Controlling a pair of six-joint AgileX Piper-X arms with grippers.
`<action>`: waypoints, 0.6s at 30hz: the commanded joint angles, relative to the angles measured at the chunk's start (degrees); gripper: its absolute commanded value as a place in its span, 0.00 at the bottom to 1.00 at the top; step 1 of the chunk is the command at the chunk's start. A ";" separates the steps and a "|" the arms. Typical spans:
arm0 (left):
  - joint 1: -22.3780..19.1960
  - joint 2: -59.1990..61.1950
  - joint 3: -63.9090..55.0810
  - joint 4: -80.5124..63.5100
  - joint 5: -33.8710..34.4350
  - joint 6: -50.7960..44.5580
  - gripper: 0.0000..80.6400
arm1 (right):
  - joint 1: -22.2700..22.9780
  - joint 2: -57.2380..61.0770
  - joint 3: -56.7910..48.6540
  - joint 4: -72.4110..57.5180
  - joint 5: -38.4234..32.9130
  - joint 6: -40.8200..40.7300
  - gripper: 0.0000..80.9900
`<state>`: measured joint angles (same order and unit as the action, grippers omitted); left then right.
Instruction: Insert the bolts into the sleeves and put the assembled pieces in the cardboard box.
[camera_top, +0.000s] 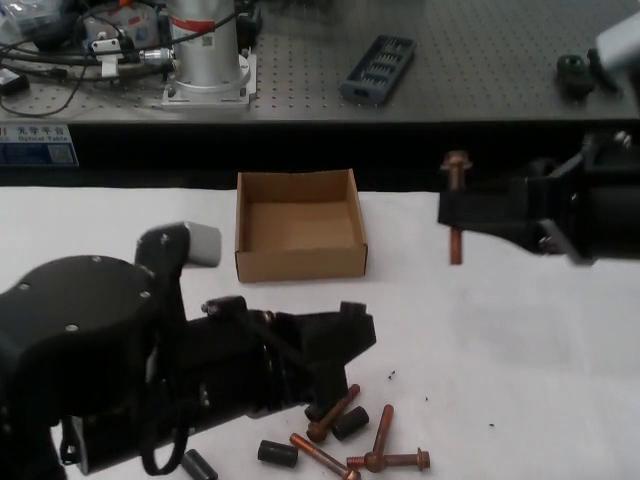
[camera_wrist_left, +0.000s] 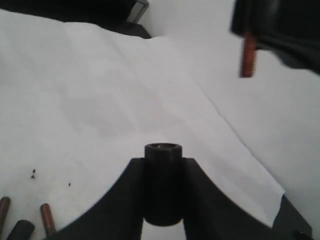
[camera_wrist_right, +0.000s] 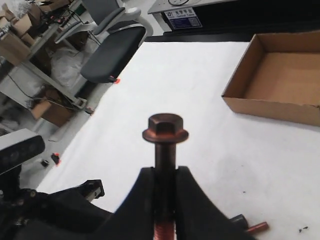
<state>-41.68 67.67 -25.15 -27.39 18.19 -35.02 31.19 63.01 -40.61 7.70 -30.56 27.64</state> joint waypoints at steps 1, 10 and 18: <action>-0.13 -1.36 -0.02 -1.42 1.48 -1.12 0.01 | -0.34 0.69 2.23 -7.21 -2.54 4.46 0.05; -0.13 -1.18 -0.02 0.49 13.16 1.38 0.01 | -0.34 1.00 8.61 -25.15 -5.52 16.37 0.05; -0.13 0.04 -0.02 1.23 15.16 2.82 0.01 | -0.34 1.00 8.61 -25.29 -8.24 17.42 0.05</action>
<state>-41.68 67.56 -25.07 -25.72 32.62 -33.03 31.19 64.19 -31.93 -16.20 -37.22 44.57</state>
